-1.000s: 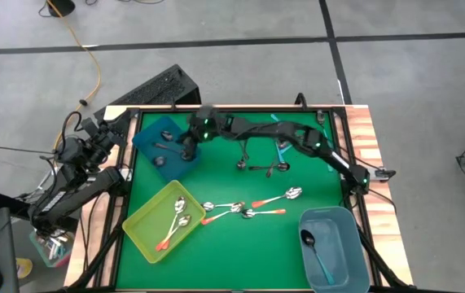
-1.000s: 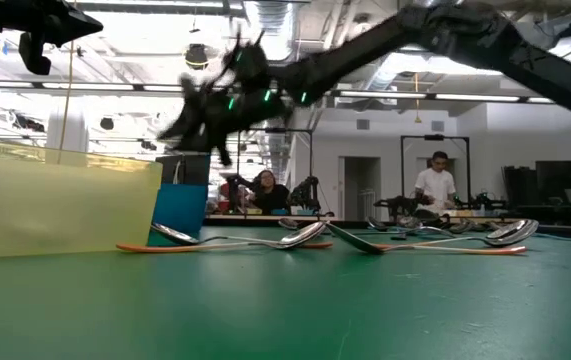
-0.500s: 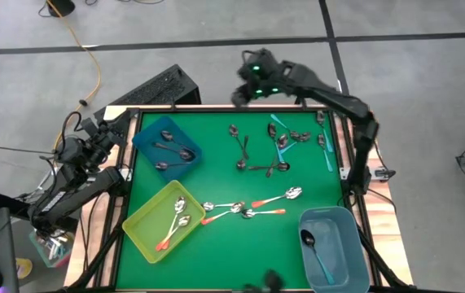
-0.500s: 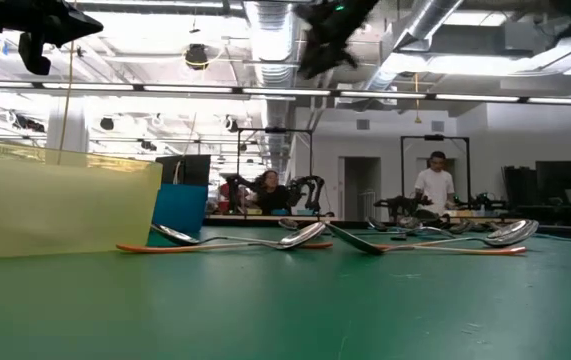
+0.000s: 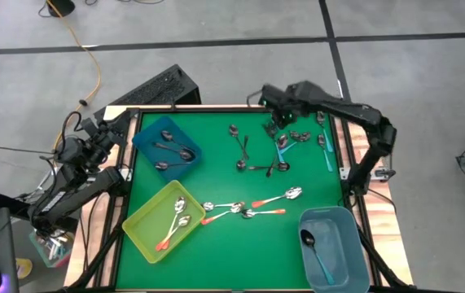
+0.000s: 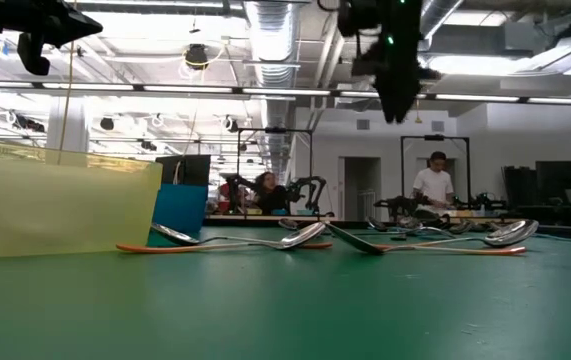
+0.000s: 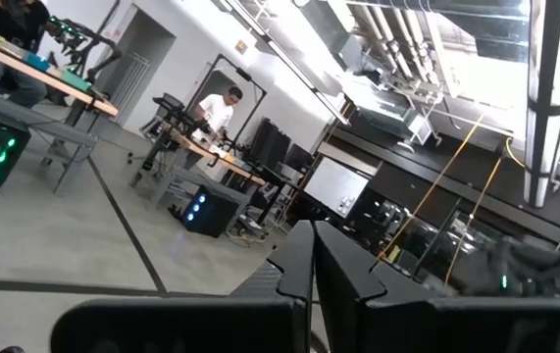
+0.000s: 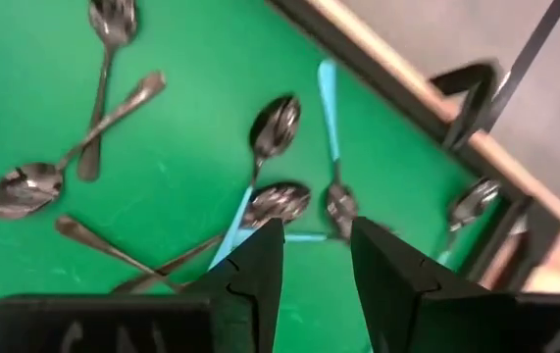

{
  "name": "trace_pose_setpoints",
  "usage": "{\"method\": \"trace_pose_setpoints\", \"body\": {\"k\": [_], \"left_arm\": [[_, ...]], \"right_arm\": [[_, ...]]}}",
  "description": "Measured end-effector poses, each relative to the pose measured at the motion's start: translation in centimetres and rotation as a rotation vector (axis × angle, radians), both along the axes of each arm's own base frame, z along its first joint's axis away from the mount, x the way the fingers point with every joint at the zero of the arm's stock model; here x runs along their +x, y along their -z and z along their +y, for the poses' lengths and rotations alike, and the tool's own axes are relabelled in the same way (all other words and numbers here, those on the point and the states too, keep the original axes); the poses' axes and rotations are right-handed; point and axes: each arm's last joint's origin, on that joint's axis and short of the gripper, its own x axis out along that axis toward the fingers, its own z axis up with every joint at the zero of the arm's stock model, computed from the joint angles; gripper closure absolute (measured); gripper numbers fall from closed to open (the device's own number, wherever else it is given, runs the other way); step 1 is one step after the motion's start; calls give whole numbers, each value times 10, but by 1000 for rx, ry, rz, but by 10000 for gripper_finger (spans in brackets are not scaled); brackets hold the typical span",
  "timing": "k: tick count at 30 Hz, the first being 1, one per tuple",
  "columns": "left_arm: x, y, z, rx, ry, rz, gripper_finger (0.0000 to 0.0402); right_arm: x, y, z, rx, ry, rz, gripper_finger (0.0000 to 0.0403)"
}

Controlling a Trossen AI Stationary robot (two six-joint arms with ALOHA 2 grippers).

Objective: Sort silverware by color (type)
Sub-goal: Put the blue spoon into the blue bin

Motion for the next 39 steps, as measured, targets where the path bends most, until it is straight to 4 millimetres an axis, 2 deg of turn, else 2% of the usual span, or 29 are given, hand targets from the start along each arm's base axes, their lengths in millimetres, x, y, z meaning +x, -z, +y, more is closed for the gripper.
{"method": "trace_pose_setpoints", "body": {"k": [4, 9, 12, 18, 24, 28, 32, 39], "left_arm": [[0, 0, 0, 0, 0, 0, 401], [0, 0, 0, -1, -1, -1, 402], [0, 0, 0, -3, 2, -3, 401], [0, 1, 0, -8, 5, 2, 401], [1, 2, 0, -20, 8, 5, 401], [1, 2, 0, -25, 5, 8, 401], [0, 2, 0, -25, 2, 8, 401], [0, 2, 1, -27, -13, 8, 401]], "right_arm": [[3, 53, 11, -17, 56, -114, 271], [13, 107, 15, 64, 73, -300, 271], [14, 136, 15, 103, 94, -268, 271], [15, 170, 4, 110, 127, -181, 271], [19, 174, -1, 132, 88, -223, 271], [18, 165, 0, 114, 73, -247, 271], [14, 160, -4, 72, 102, -232, 270], [7, 163, -15, 35, 174, -209, 270]]}}
